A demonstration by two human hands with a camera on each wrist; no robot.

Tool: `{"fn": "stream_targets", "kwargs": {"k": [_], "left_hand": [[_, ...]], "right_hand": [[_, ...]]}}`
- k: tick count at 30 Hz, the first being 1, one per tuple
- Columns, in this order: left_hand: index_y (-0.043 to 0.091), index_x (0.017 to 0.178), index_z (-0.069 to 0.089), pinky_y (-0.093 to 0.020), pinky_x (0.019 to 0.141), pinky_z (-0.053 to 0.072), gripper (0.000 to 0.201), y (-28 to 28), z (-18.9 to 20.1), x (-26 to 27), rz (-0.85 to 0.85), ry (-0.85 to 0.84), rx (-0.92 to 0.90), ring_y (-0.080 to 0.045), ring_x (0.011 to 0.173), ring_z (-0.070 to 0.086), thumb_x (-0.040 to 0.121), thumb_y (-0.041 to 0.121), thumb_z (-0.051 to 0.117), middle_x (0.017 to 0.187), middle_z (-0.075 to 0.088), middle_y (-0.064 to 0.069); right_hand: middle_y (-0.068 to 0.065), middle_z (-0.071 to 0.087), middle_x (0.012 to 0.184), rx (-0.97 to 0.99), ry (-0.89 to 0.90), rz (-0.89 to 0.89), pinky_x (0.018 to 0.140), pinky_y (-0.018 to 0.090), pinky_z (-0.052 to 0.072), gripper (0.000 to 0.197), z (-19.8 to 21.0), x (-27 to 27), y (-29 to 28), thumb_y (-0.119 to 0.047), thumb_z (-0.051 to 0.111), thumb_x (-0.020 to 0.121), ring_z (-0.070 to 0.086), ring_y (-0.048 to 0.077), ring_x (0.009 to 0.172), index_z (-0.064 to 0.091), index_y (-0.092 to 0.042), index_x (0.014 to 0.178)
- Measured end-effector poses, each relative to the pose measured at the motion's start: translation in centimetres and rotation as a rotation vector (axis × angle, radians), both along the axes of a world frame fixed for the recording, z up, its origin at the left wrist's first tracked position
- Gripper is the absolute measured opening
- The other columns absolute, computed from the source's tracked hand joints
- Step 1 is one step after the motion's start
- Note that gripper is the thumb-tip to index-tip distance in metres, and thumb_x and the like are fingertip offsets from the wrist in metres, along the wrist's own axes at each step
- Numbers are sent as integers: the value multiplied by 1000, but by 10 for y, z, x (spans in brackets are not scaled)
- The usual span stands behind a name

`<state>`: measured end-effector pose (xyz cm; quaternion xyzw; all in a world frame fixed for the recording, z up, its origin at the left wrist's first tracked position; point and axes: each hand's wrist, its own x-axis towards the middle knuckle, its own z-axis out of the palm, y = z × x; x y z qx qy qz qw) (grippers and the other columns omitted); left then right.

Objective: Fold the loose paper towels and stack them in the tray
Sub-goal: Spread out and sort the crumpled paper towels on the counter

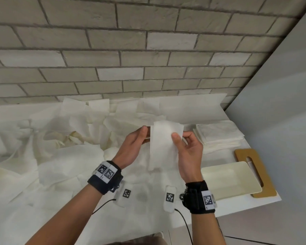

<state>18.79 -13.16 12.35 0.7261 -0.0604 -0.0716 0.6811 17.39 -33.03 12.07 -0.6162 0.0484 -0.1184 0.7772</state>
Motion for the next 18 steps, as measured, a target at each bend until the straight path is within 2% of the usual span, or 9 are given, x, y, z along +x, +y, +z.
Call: {"fn": "stream_targets", "kwargs": {"k": [3, 5, 8, 9, 11, 15, 16, 18], "left_hand": [[27, 134, 69, -43, 109, 52, 66, -36, 23, -4, -38, 123, -176, -17, 125, 69, 103, 67, 28, 131, 75, 2], [23, 133, 70, -52, 110, 50, 71, -58, 24, -6, -59, 122, -171, -22, 126, 68, 100, 76, 35, 130, 75, -2], [2, 122, 66, -68, 107, 46, 87, -91, 13, -7, -25, 70, -90, -38, 114, 69, 98, 81, 42, 119, 73, -20], [0, 119, 66, -70, 106, 46, 85, -103, 12, -7, -9, 59, -80, -42, 111, 69, 99, 79, 41, 117, 73, -24], [0, 114, 69, -68, 104, 48, 77, -127, 12, -7, -1, 52, -82, -40, 105, 71, 103, 71, 40, 114, 72, -27], [10, 111, 75, -62, 99, 55, 54, -183, 24, -14, -34, 97, -76, -35, 106, 74, 107, 57, 49, 110, 79, -13], [14, 112, 76, -60, 98, 57, 44, -198, 26, -15, -37, 82, -47, -30, 105, 76, 106, 53, 55, 109, 80, -7], [19, 115, 77, -55, 96, 59, 24, -226, 27, -17, -22, 11, 7, -21, 104, 77, 105, 38, 65, 109, 81, 3]], "right_hand": [[7, 74, 95, 10, -11, -114, 84, 24, 57, 23, 9, -13, -9, -5, 77, 98, 73, 14, 91, 62, 13, 97], [11, 78, 101, 19, -12, -176, 87, 30, 60, 23, 13, -20, -20, -7, 79, 97, 77, 19, 96, 64, 10, 97], [14, 79, 110, -5, 4, -201, 96, 39, 62, 18, 17, -31, -45, -7, 79, 97, 78, 26, 105, 66, 5, 96], [12, 80, 110, -28, 7, -196, 97, 40, 62, 17, 18, -33, -56, -7, 78, 97, 78, 27, 106, 66, 4, 96], [10, 80, 107, -78, 19, -202, 97, 42, 62, 14, 18, -37, -82, -6, 79, 97, 78, 26, 105, 68, 3, 96], [7, 80, 101, -206, 60, -227, 96, 51, 62, 12, 14, -42, -137, -13, 83, 95, 78, 25, 101, 74, -7, 99], [4, 80, 102, -235, 57, -231, 96, 49, 62, 15, 16, -44, -150, -17, 84, 95, 78, 24, 102, 74, -10, 103], [-4, 77, 113, -274, 59, -215, 93, 35, 62, 33, 20, -48, -176, -28, 86, 92, 75, 14, 107, 68, -17, 118]]}}
